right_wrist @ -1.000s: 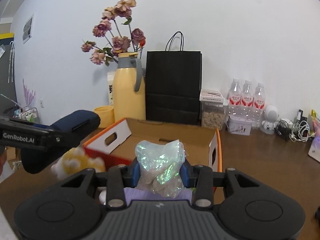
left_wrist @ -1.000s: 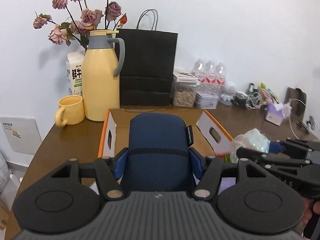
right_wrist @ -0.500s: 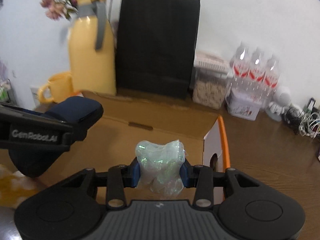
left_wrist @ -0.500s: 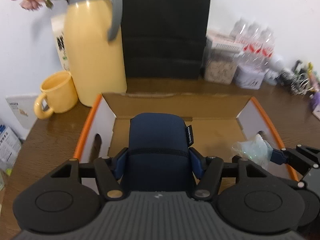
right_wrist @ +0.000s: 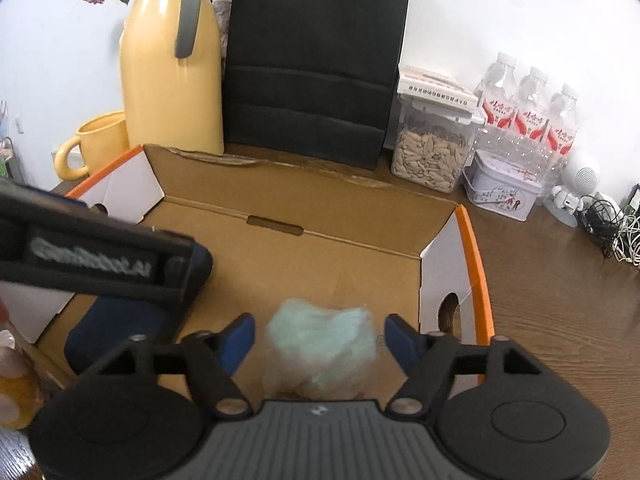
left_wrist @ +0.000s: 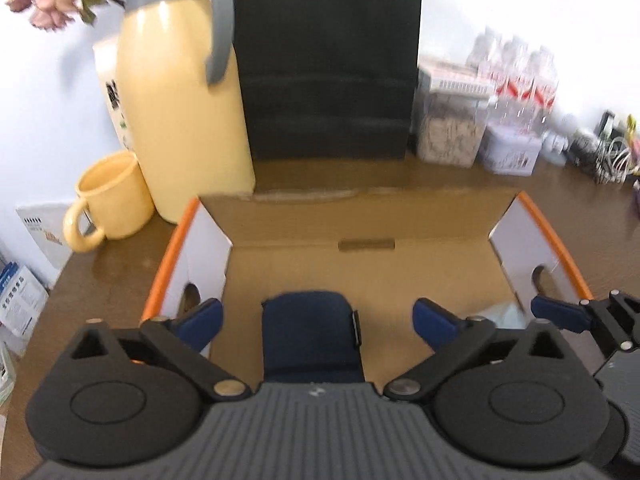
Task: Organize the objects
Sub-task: 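Carry the case and bag into the cardboard box and open both tools, then move both open tools back over the table items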
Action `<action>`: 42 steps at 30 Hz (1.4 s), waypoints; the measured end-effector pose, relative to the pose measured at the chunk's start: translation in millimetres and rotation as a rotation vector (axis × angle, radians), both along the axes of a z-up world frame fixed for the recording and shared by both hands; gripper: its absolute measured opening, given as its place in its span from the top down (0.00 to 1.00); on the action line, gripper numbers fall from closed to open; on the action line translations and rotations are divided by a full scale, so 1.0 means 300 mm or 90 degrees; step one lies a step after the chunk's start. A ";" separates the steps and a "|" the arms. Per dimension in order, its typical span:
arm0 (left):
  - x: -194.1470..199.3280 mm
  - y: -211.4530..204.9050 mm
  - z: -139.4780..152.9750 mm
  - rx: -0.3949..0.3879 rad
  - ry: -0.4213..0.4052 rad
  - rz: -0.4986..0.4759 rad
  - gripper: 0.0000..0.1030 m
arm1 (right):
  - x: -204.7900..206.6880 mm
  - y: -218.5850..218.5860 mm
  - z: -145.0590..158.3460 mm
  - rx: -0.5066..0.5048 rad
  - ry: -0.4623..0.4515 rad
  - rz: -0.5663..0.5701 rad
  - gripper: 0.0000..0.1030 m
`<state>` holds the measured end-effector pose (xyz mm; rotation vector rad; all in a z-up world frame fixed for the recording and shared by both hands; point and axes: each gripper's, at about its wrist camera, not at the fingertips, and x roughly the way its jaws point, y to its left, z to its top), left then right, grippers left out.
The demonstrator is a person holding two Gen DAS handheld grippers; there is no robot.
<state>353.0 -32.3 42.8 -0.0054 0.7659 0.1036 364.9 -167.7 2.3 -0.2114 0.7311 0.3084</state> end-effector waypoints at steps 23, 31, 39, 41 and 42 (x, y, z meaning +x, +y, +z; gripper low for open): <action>-0.786 0.110 0.083 0.008 -0.171 -0.058 0.00 | -0.805 -0.278 0.223 0.021 -0.193 0.041 0.00; -0.961 0.094 -0.074 0.012 -0.136 -0.089 0.00 | -1.020 -0.354 0.070 0.027 -0.139 0.027 0.00; -1.064 0.060 -0.167 0.005 -0.118 -0.103 0.00 | -1.098 -0.363 -0.047 0.025 -0.094 0.015 0.00; -1.077 0.053 -0.184 -0.006 -0.112 -0.104 0.00 | -1.105 -0.365 -0.065 0.028 -0.084 0.010 0.00; -1.080 0.052 -0.191 -0.014 -0.108 -0.104 0.00 | -1.108 -0.367 -0.075 0.032 -0.081 0.005 0.00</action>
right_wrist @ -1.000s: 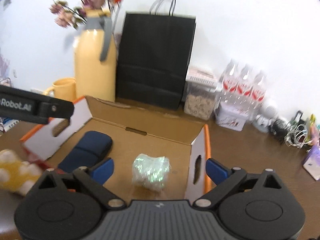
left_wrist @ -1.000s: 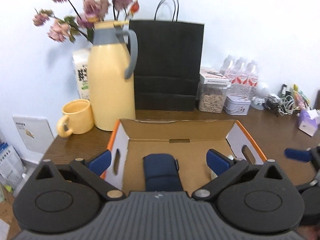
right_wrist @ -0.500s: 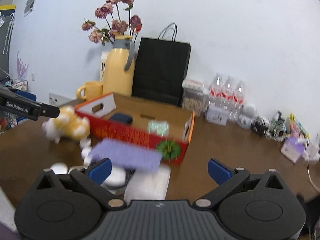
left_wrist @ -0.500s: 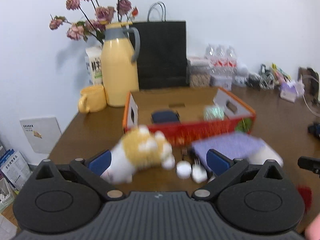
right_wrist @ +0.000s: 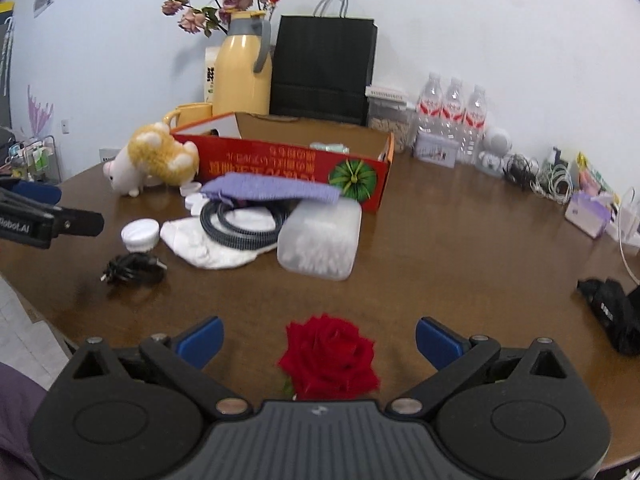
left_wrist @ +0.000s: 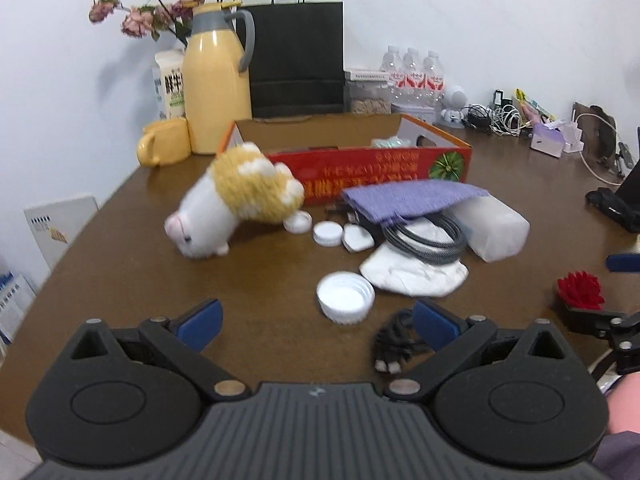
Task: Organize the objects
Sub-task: 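Move both open tools back over the table items, then grasp the black cable with the left tool while the right tool grasps the red rose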
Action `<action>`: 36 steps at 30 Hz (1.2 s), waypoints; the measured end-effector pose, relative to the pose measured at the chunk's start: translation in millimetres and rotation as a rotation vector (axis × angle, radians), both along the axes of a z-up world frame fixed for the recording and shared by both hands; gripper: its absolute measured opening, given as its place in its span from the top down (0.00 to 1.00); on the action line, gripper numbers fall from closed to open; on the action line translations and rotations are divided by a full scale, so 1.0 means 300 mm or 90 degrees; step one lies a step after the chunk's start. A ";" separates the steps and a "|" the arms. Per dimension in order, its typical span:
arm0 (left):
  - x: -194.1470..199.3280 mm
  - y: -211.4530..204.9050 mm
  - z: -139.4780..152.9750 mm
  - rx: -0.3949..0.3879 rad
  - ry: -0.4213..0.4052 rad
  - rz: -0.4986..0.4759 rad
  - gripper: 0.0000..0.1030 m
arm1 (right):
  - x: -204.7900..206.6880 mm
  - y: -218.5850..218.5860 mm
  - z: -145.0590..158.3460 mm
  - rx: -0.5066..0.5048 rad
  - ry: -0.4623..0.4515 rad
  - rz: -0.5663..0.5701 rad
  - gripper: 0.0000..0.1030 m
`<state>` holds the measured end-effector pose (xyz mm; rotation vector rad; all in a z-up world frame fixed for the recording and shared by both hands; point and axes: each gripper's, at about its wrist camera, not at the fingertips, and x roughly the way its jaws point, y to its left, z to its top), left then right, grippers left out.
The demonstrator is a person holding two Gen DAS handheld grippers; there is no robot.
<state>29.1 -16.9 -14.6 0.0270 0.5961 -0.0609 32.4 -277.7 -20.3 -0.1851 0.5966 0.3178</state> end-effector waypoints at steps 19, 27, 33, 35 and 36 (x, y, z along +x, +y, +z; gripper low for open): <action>0.023 -0.064 -0.056 -0.004 0.038 -0.034 0.00 | 0.023 -0.021 -0.073 0.067 0.017 -0.038 0.58; 0.051 -0.099 -0.076 -0.008 0.045 -0.043 0.00 | 0.028 0.001 -0.062 0.074 0.000 -0.019 0.63; 0.071 -0.146 -0.090 0.000 0.048 -0.048 0.17 | 0.038 0.037 -0.037 0.077 -0.022 0.000 0.63; 0.077 -0.148 -0.096 -0.004 0.054 -0.048 0.29 | 0.039 0.049 -0.033 0.077 -0.025 0.008 0.63; 0.078 -0.147 -0.100 -0.006 0.056 -0.048 0.33 | 0.039 0.054 -0.031 0.076 -0.026 0.011 0.63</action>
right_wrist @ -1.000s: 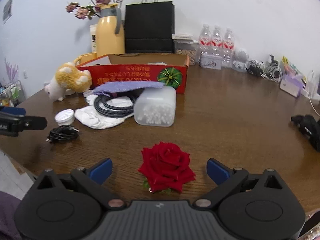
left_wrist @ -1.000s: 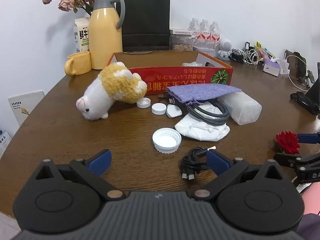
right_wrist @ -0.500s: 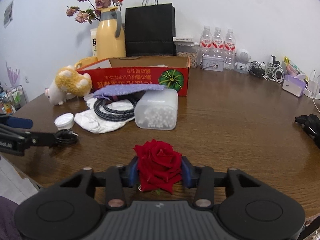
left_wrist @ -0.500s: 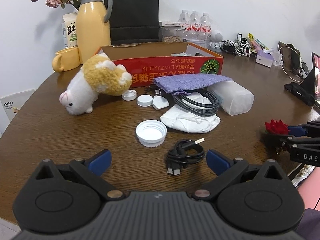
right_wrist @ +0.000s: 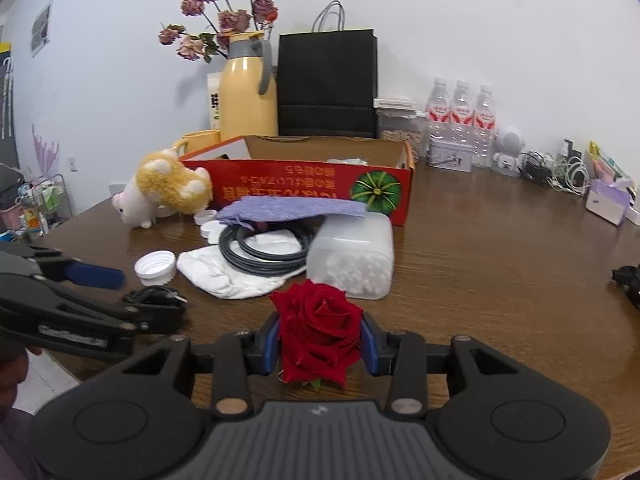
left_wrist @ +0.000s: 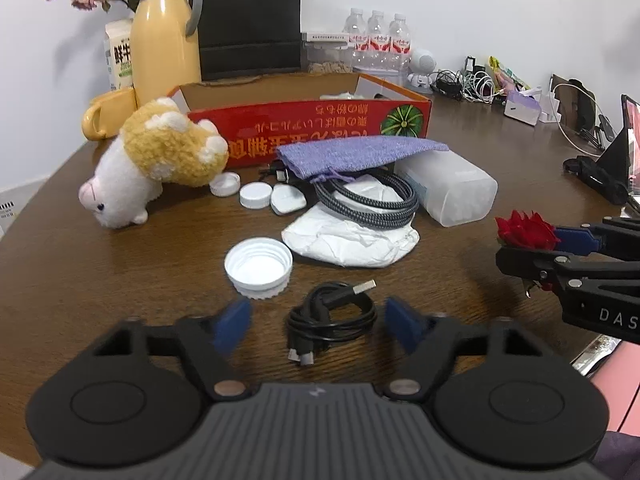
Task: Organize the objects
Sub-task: 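Grasp the black cable with the left tool while the right tool grasps the red rose, then carry the cable and rose into the cardboard box and open both tools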
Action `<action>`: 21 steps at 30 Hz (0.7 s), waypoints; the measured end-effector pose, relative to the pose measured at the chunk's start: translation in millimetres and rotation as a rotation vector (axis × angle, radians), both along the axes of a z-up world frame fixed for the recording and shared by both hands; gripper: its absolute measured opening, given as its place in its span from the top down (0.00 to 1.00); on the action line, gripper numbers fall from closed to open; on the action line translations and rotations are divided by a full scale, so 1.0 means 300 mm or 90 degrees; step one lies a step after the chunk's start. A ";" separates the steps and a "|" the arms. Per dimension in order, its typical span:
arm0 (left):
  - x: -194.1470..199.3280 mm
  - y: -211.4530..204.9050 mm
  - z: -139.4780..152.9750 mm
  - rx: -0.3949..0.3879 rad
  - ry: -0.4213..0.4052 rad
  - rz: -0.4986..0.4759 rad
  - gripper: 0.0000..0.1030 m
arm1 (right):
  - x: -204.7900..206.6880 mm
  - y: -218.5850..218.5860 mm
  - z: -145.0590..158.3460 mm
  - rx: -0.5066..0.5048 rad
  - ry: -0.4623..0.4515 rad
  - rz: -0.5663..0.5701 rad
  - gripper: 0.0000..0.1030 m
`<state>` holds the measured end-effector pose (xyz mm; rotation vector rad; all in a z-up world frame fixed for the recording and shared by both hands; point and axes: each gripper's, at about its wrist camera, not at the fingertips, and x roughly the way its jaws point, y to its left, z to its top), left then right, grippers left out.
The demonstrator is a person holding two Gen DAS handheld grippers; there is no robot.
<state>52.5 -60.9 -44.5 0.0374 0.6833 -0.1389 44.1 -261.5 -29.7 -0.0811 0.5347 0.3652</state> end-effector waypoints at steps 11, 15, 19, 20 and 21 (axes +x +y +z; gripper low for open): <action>-0.025 0.002 0.009 -0.012 -0.021 -0.020 0.56 | -0.002 0.008 -0.001 0.001 0.000 0.008 0.63; -0.031 0.003 0.019 -0.012 -0.034 -0.024 0.56 | -0.003 0.010 0.000 0.001 -0.001 0.008 0.63; -0.034 0.009 0.035 -0.013 -0.050 -0.028 0.56 | -0.001 0.016 0.007 -0.002 -0.006 0.010 0.63; -0.033 0.012 0.042 -0.013 -0.057 -0.028 0.56 | 0.001 0.019 0.012 -0.003 -0.010 0.011 0.63; -0.030 0.015 0.051 -0.014 -0.063 -0.027 0.56 | 0.004 0.022 0.018 -0.004 -0.015 0.011 0.63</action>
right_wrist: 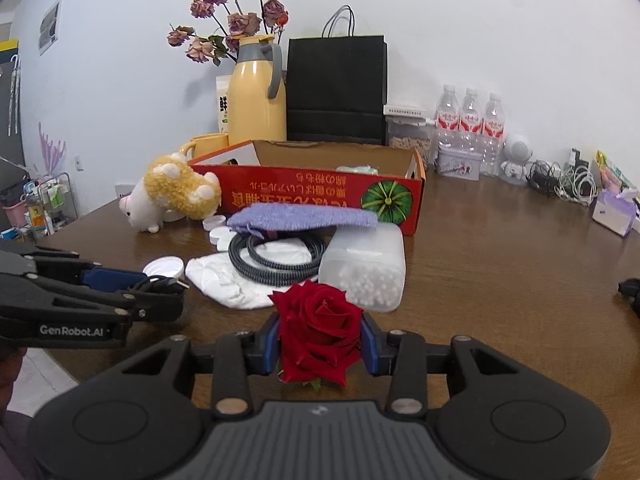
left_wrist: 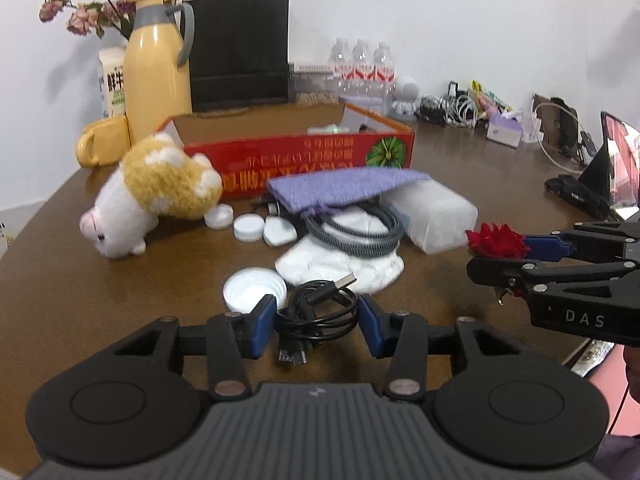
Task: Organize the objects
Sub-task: 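Carry the cable and rose into the cardboard box and open both tools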
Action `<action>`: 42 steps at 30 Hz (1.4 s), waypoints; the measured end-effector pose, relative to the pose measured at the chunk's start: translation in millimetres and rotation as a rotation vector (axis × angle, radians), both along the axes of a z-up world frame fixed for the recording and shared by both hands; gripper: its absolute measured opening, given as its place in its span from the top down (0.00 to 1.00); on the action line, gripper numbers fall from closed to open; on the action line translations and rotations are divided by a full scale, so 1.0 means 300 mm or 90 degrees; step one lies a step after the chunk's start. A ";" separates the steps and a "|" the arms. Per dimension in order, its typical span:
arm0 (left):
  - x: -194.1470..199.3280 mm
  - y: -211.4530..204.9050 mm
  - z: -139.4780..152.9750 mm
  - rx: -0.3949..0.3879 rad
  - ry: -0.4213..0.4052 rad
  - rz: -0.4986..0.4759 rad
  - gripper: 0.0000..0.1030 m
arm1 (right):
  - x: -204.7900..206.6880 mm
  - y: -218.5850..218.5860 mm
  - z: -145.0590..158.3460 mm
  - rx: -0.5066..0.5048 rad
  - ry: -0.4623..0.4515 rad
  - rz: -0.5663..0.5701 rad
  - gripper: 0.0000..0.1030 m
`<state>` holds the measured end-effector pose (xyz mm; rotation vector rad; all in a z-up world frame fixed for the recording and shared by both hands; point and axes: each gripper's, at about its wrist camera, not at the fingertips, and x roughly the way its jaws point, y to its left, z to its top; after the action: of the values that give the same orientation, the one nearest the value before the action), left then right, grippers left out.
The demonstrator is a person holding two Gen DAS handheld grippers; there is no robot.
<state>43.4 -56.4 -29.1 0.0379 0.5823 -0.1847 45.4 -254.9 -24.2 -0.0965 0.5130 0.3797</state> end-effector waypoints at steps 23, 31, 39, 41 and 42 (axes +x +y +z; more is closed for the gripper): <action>0.375 0.108 0.270 -0.040 -0.141 0.087 0.56 | 0.395 0.198 0.218 0.011 -0.122 0.022 0.63; 0.571 0.123 0.288 -0.047 -0.146 0.122 0.56 | 0.657 0.255 0.206 0.039 -0.069 0.005 0.63; 0.768 0.123 0.233 -0.055 -0.106 0.179 0.56 | 0.864 0.297 0.143 0.028 -0.027 -0.038 0.63; 0.811 0.127 0.209 -0.058 -0.092 0.192 0.56 | 0.901 0.299 0.132 0.032 -0.014 -0.046 0.63; 0.827 0.130 0.197 -0.058 -0.085 0.197 0.56 | 0.913 0.299 0.128 0.034 -0.012 -0.049 0.63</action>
<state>291.4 -17.4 29.8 -0.1268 0.4395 0.0919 319.3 -165.2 14.3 -0.0294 0.4866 0.3167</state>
